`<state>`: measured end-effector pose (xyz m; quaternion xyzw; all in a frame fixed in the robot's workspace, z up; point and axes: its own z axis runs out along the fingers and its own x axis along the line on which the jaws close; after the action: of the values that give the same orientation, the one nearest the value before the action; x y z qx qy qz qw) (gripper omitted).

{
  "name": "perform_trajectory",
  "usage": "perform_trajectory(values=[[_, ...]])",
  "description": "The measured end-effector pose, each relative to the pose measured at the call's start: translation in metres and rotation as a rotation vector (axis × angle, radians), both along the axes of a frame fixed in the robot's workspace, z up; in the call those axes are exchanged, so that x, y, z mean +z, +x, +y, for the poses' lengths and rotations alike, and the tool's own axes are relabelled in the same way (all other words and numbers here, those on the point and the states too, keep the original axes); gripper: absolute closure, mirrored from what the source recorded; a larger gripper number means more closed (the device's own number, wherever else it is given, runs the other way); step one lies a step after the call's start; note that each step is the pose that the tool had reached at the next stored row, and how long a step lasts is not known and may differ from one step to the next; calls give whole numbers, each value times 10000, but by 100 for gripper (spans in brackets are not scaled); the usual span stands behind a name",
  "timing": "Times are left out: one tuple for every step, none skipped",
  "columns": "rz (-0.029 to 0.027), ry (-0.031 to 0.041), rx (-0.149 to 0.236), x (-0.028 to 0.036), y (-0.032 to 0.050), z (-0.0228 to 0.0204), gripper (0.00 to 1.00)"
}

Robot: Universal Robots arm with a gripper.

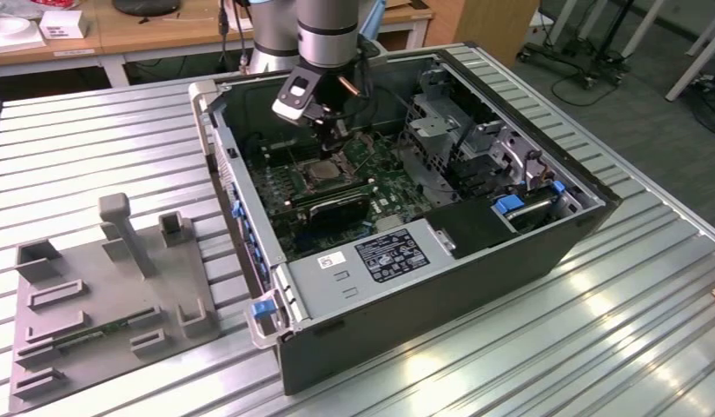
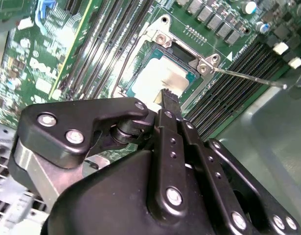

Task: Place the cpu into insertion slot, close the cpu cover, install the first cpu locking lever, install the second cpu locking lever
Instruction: 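Close the cpu cover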

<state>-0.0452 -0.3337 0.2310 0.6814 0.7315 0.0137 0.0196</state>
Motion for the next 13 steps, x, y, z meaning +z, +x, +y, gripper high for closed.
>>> perform_trajectory(values=[[0,0,179,0,0,0,90],[0,0,359,0,0,0,90],[0,0,538,0,0,0,90],[0,0,724,0,0,0,90],[0,0,905,0,0,0,90],[0,0,1084,0,0,0,90],[0,0,1264,0,0,0,90],[0,0,1449,0,0,0,90],[0,0,1620,-1,0,0,90],[0,0,1781,-1,0,0,90],[0,0,1950,0,0,0,90],[0,0,2131,0,0,0,90],[0,0,2312,0,0,0,90]])
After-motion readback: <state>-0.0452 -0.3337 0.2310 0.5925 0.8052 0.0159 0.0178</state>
